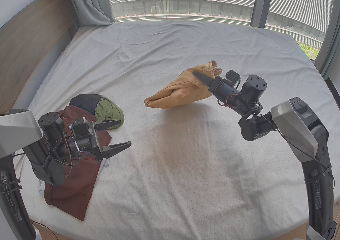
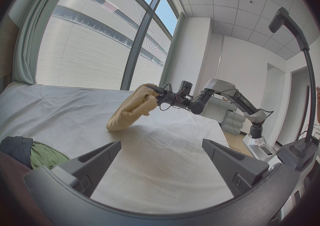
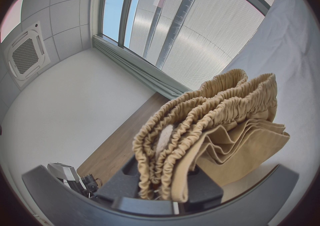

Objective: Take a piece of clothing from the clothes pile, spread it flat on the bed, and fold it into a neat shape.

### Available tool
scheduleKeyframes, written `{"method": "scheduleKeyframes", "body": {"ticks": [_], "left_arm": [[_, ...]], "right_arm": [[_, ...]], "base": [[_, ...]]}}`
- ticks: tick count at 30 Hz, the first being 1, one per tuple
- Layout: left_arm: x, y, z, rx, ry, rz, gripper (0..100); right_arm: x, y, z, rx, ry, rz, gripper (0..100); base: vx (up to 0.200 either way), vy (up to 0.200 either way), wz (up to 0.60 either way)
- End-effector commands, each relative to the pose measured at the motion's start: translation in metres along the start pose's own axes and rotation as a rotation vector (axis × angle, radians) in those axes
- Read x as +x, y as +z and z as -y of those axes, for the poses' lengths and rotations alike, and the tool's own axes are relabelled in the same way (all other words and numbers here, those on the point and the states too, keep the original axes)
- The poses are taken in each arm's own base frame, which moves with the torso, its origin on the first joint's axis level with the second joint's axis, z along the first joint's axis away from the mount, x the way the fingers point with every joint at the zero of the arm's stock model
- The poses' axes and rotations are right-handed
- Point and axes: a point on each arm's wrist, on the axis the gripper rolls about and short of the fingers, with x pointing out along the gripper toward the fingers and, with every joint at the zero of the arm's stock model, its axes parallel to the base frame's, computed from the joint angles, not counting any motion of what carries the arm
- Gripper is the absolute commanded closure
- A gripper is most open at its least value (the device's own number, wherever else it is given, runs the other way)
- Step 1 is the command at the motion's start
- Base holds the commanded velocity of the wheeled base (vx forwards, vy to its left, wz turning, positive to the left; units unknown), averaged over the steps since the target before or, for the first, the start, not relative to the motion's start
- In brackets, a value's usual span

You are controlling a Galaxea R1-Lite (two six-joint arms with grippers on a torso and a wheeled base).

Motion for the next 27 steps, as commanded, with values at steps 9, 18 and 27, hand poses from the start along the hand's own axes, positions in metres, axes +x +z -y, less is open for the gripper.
{"method": "scheduleKeyframes", "body": {"ticks": [9, 18, 27], "left_arm": [[0.002, -0.008, 0.0, -0.018, -0.005, -0.012, 0], [0.001, -0.008, -0.001, -0.019, -0.002, -0.013, 0], [0.002, -0.007, 0.0, -0.017, -0.008, -0.011, 0]], "right_arm": [[0.003, -0.016, 0.049, 0.027, -0.061, -0.015, 100], [-0.036, -0.058, 0.077, 0.137, -0.22, -0.129, 100], [-0.063, -0.07, 0.076, 0.14, -0.286, -0.171, 100]], "base": [[0.0, 0.0, 0.0], [0.0, 0.0, 0.0], [0.0, 0.0, 0.0]]}}
